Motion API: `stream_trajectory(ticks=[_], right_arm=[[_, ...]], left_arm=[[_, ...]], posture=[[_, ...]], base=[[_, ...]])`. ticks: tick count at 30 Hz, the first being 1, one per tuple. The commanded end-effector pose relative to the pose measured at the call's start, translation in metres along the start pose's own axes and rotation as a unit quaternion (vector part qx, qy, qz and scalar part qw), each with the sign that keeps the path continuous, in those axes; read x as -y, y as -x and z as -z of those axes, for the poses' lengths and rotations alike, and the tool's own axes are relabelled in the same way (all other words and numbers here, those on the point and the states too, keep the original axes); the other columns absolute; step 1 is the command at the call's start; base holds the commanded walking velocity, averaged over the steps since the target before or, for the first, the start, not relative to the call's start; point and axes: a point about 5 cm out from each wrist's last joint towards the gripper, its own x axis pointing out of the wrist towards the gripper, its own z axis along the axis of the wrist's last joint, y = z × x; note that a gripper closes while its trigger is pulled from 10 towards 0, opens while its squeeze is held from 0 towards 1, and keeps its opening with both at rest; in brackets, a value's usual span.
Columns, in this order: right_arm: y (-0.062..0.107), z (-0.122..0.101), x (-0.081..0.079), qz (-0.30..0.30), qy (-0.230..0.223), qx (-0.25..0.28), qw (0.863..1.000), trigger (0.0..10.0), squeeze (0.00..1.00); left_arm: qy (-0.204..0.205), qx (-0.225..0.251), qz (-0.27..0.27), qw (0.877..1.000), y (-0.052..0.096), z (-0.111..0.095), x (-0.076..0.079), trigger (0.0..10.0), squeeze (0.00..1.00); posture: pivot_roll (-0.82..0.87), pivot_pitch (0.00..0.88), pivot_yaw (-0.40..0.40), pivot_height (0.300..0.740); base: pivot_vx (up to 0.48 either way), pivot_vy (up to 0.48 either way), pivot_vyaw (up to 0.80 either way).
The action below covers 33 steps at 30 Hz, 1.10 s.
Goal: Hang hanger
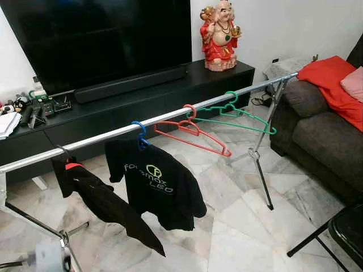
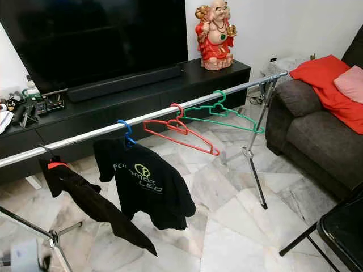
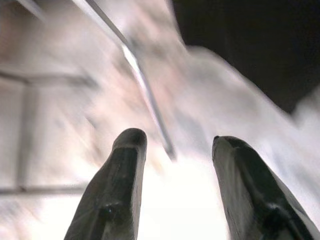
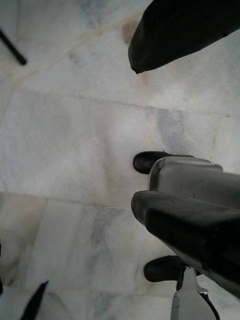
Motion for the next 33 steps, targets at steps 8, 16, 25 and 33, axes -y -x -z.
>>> stream_trajectory(ticks=[8,16,25,33], right_arm=[[-0.002,-0.002,-0.013,-0.017,0.001,0.005,1.000,10.0,0.00],[-0.001,-0.001,-0.007,-0.014,0.008,0.002,1.000,10.0,0.00],[0.000,-0.004,0.003,-0.014,0.021,0.003,1.000,10.0,0.00],[0.001,-0.006,0.011,-0.010,0.030,0.003,0.999,10.0,0.00]], left_arm=[[-0.055,-0.096,0.041,0.993,0.005,0.038,0.015,10.0,0.00],[-0.032,-0.085,0.048,0.995,0.001,0.030,0.028,10.0,0.00],[-0.049,-0.110,0.055,0.991,0.005,0.043,0.041,10.0,0.00],[-0.046,-0.113,0.060,0.991,0.007,0.045,0.048,10.0,0.00]], posture=[[-0.02,0.000,0.052,0.740],[-0.01,0.000,0.026,0.740],[-0.02,0.000,-0.008,0.740],[-0.02,0.000,-0.017,0.740]], base=[[0.000,0.000,0.80],[0.000,0.000,0.80],[0.000,0.000,0.80],[0.000,0.000,0.80]])
